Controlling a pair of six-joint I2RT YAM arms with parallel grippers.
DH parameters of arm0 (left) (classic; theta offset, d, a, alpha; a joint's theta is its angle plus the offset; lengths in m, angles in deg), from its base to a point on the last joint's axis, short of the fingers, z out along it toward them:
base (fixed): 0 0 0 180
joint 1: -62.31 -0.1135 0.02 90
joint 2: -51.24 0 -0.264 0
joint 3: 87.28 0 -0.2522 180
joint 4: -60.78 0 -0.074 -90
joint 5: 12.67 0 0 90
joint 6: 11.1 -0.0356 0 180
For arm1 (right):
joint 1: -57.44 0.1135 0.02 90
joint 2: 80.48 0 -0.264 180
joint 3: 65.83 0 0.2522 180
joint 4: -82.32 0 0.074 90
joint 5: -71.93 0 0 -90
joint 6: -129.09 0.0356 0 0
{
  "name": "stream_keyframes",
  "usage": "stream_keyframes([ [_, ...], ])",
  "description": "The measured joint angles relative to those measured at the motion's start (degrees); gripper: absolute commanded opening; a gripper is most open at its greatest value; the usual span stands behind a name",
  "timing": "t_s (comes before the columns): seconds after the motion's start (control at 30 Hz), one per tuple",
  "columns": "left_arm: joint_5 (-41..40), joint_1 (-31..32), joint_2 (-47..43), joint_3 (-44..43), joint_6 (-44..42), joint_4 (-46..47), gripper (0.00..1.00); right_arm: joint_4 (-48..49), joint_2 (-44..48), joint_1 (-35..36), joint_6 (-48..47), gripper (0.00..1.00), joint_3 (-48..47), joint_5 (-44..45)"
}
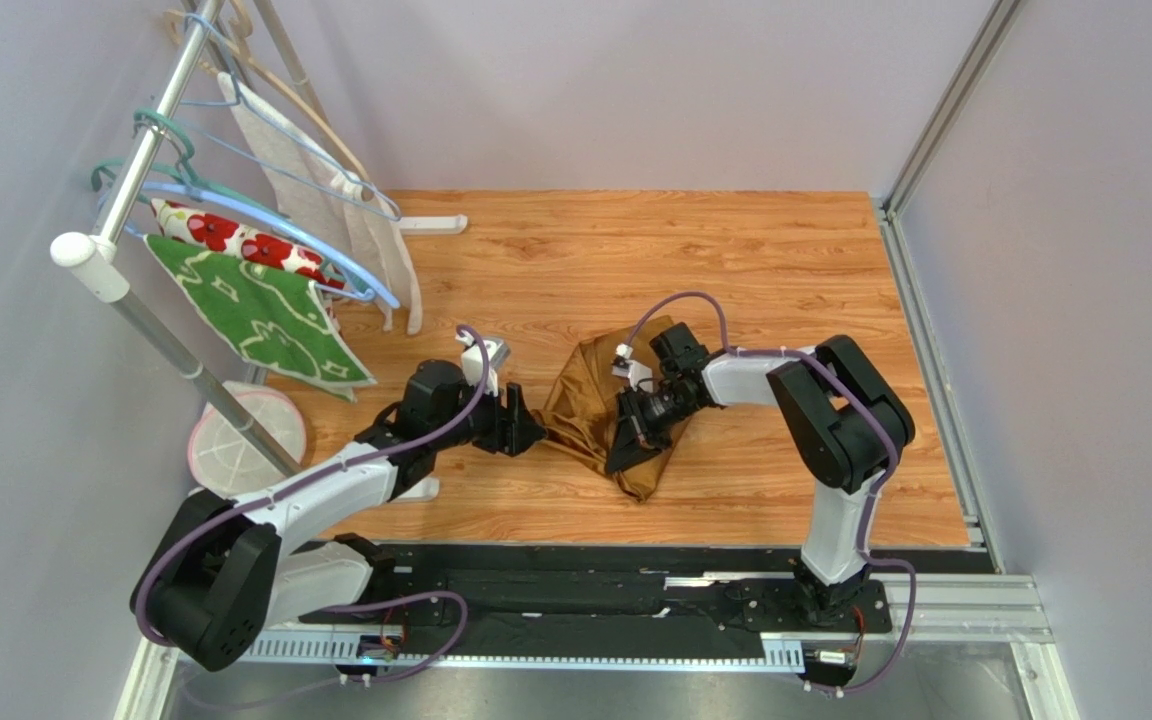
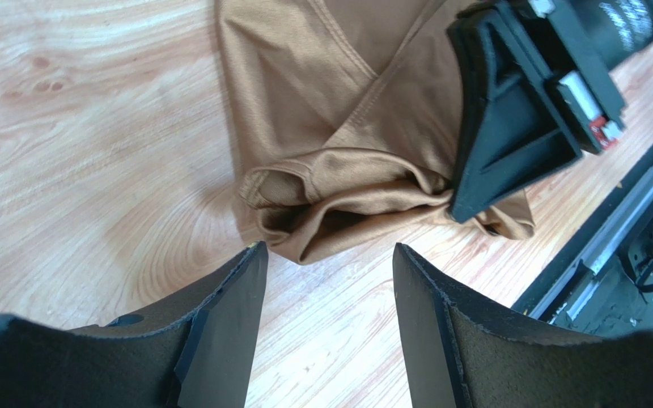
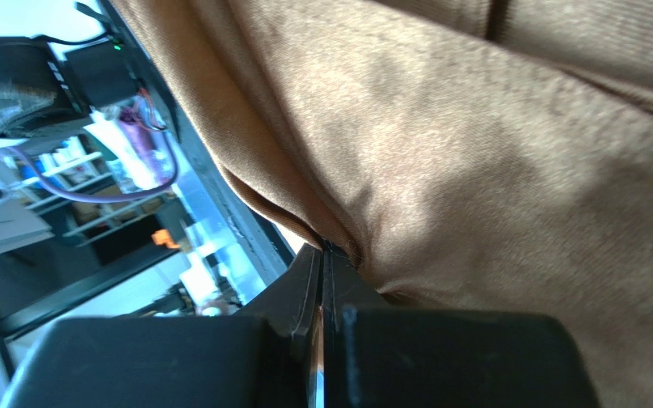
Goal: Fold the napkin, place the utensils inside, and roll it up
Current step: Roll the napkin with the utensil
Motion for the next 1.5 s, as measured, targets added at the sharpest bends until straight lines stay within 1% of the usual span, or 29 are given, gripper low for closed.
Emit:
stream_keyframes([
  [0.1,0.85,0.0,-0.09,0.13,-0.57,0.87,0.61,1.18,-1.31,-1.09,0.85,0.0,0.0,-1.88],
  [0.23,1.73,0.0,1.16,-0.24,-0.68,0.52,0.61,2.05,-2.1,-2.14,1.6,0.0,0.0,-3.26],
  [0.43,4.42,0.0,5.2,-0.33,2.49,0.72,0.61,2.71,-2.12,-2.45,1.97,0.0,0.0,-3.5],
  [0.63,8.79,0.26,10.08,-0.09,8.02,8.55,0.62,2.91,-2.12,-2.45,2.1,0.0,0.0,-3.45],
  [0.83,11.3,1.18,16.06,-0.09,11.96,15.8,0.62,3.02,-2.14,-2.45,2.19,0.0,0.0,-3.39],
  [1.17,12.22,1.2,21.05,-0.11,15.76,26.23,0.61,3.08,-2.36,-2.45,2.54,0.0,0.02,-3.06],
  [1.5,12.41,1.2,25.79,-0.11,18.36,34.38,0.6,3.54,-2.54,-2.45,2.69,0.0,0.13,-3.04],
])
